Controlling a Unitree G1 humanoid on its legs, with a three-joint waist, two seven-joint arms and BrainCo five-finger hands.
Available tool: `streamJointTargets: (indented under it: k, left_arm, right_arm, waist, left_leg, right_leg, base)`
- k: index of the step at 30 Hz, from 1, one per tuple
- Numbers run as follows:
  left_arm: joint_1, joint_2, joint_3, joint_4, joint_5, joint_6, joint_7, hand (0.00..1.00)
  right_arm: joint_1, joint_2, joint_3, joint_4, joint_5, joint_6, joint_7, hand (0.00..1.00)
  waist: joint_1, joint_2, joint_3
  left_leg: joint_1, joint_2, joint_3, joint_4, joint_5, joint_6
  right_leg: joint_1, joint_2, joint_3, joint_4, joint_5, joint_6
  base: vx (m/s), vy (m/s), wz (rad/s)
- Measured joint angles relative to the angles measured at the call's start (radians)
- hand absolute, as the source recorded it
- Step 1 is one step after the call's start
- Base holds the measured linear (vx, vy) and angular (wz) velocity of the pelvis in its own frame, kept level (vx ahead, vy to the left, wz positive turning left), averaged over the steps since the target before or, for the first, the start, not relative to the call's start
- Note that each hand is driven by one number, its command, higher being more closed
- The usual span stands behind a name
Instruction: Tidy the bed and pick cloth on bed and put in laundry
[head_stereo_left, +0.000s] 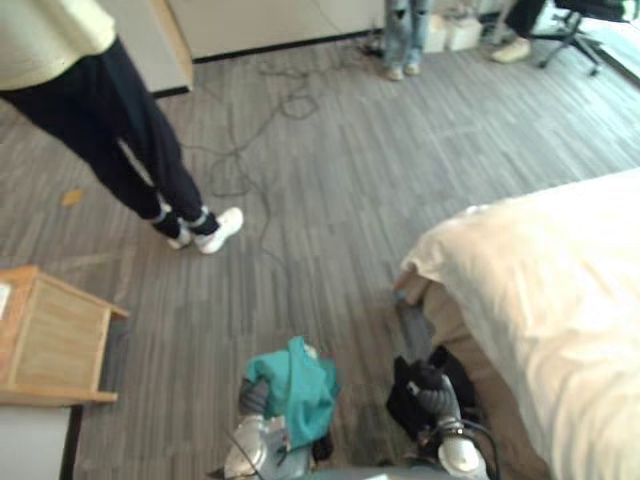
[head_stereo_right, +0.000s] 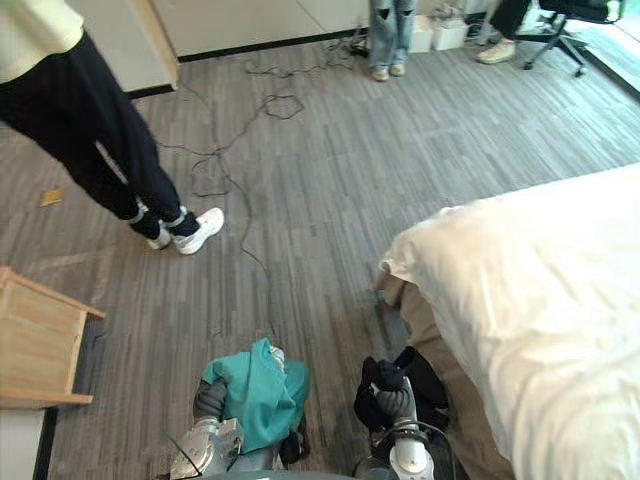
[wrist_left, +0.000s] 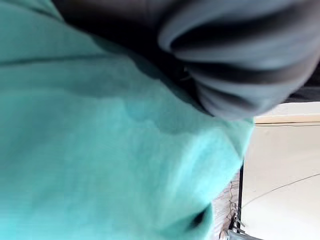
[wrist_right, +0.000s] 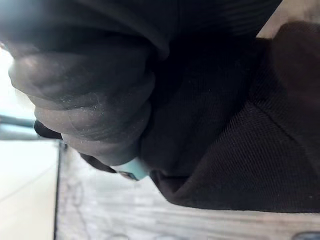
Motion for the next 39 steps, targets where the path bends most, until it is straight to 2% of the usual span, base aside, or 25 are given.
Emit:
streamJointTargets:
  k: [4,7,10,12,13,14,15,16,19,21,22,30,35,38,39]
  left_arm:
    - [-0.002,0.043,-0.042,0.002,0.001,0.015,-0.017,1.0]
    - [0.002,0.056,-0.042,0.002,0.001,0.021,-0.028,1.0]
    - [0.014,0.061,-0.042,0.001,0.002,0.025,-0.031,1.0]
    - [0.014,0.069,-0.042,0.0,0.002,0.038,-0.045,1.0]
    - [0.011,0.075,-0.041,0.0,0.003,0.04,-0.046,1.0]
    - [0.009,0.076,-0.041,-0.001,0.004,0.04,-0.046,1.0]
    - [0.004,0.078,-0.041,-0.004,0.005,0.039,-0.045,1.0]
    - [-0.003,0.078,-0.041,-0.003,0.007,0.039,-0.045,1.0]
    - [-0.029,0.077,-0.043,-0.001,0.023,0.039,-0.045,1.0]
    - [-0.033,0.08,-0.04,-0.002,0.023,0.036,-0.045,1.0]
    - [-0.024,0.059,-0.081,0.041,0.023,0.04,-0.049,1.0]
    - [-0.027,0.062,-0.099,0.063,0.019,0.04,-0.05,1.0]
    - [-0.132,0.062,-0.121,0.226,-0.045,0.043,-0.088,1.0]
    - [-0.225,0.069,-0.104,0.352,-0.106,0.046,-0.094,1.0]
    - [-0.252,0.06,-0.098,0.376,-0.132,0.051,-0.093,1.0]
  right_arm:
    - [0.008,0.023,-0.017,0.0,0.0,0.001,0.005,1.0]
    - [0.002,0.028,-0.017,0.0,-0.001,0.002,0.008,1.0]
    - [0.004,0.033,-0.011,0.001,-0.006,0.004,0.022,1.0]
    - [0.015,0.03,-0.002,0.004,-0.029,0.013,0.027,1.0]
    - [0.021,0.032,0.003,0.013,-0.039,0.015,0.028,1.0]
    - [0.027,0.034,0.003,0.014,-0.039,0.016,0.028,1.0]
    - [0.041,0.037,0.004,0.015,-0.038,0.017,0.028,1.0]
    - [0.054,0.039,0.004,0.016,-0.037,0.017,0.027,1.0]
    - [0.069,0.032,0.004,0.021,-0.03,0.019,0.026,1.0]
    - [0.064,0.033,0.004,0.021,-0.018,0.019,0.026,1.0]
    - [0.061,0.048,-0.017,-0.009,0.022,0.018,0.029,1.0]
    - [0.053,0.044,-0.028,0.017,0.042,0.018,0.048,1.0]
    - [0.003,0.028,-0.044,0.126,0.061,0.028,0.086,1.0]
    - [-0.046,0.011,-0.044,0.176,0.084,0.034,0.115,1.0]
    - [-0.054,-0.008,-0.045,0.182,0.09,0.037,0.117,1.0]
  waist:
    - [0.005,-0.028,-0.006]
    - [0.006,-0.031,-0.007]
    - [0.006,-0.038,-0.01]
    - [0.005,-0.056,-0.011]
    - [0.001,-0.057,-0.015]
    - [-0.003,-0.054,-0.015]
    - [-0.024,-0.051,-0.014]
    - [-0.032,-0.052,-0.015]
    - [-0.027,-0.052,-0.016]
    - [-0.023,-0.066,-0.026]
    - [-0.024,-0.015,-0.111]
    - [-0.025,-0.017,-0.113]
    - [-0.039,-0.016,-0.114]
    - [-0.052,-0.015,-0.11]
    - [-0.053,-0.005,-0.1]
  left_leg:
    - [0.072,-0.067,-0.078,-0.164,0.082,0.013]
    - [0.111,-0.086,-0.119,-0.239,0.096,0.007]
    - [0.117,-0.097,-0.121,-0.246,0.066,0.009]
    - [0.133,-0.114,-0.122,-0.24,0.059,0.01]
    - [0.131,-0.115,-0.143,-0.232,0.062,0.007]
    - [0.131,-0.111,-0.155,-0.229,0.061,0.006]
    - [0.125,-0.104,-0.192,-0.22,0.062,0.006]
    - [0.12,-0.102,-0.224,-0.212,0.06,0.003]
    - [0.122,-0.107,-0.276,-0.196,0.06,0.001]
    - [0.118,-0.126,-0.299,-0.192,0.059,0.0]
    - [0.167,-0.083,-0.23,-0.233,0.033,-0.033]
    - [0.192,-0.08,-0.197,-0.239,0.035,-0.029]
    - [0.222,-0.075,-0.185,-0.239,0.029,-0.039]
    - [0.167,-0.066,-0.173,-0.118,-0.048,-0.07]
    - [0.124,-0.051,-0.161,0.001,-0.119,-0.114]
  right_leg:
    - [0.028,-0.023,-0.045,0.008,0.014,0.023]
    - [0.016,-0.038,-0.052,0.074,0.014,0.024]
    - [-0.058,-0.088,-0.045,0.253,0.014,0.023]
    - [-0.13,-0.131,-0.005,0.42,0.011,0.012]
    - [-0.163,-0.116,0.05,0.455,-0.024,0.008]
    - [-0.175,-0.095,0.087,0.453,-0.049,0.014]
    - [-0.205,-0.039,0.168,0.435,-0.089,0.026]
    - [-0.225,-0.002,0.224,0.401,-0.103,0.03]
    - [-0.235,0.017,0.272,0.252,-0.105,0.035]
    - [-0.234,0.002,0.275,0.161,-0.065,0.023]
    - [-0.114,0.042,0.291,-0.054,0.092,0.017]
    - [-0.103,0.044,0.317,-0.054,0.092,0.017]
    - [-0.079,0.049,0.333,-0.051,0.092,0.017]
    - [-0.075,0.053,0.344,-0.043,0.086,0.011]
    - [-0.056,0.062,0.343,-0.052,0.078,0.004]
  base:
    - [0.04,0.057,0.71]
    - [0.02,0.069,0.39]
    - [0.03,0.121,0.14]
    - [0.1,0.118,0.13]
    - [0.12,0.066,0.27]
    - [0.12,0.041,0.54]
    - [0.1,0.013,0.78]
    - [0.1,-0.001,0.82]
    - [0.07,-0.034,0.72]
    - [0.05,-0.044,0.49]
    - [0.01,-0.014,0.12]
    - [0.0,-0.002,-0.1]
    - [-0.03,-0.021,-0.13]
    - [-0.08,-0.039,-0.1]
    - [-0.06,-0.031,-0.02]
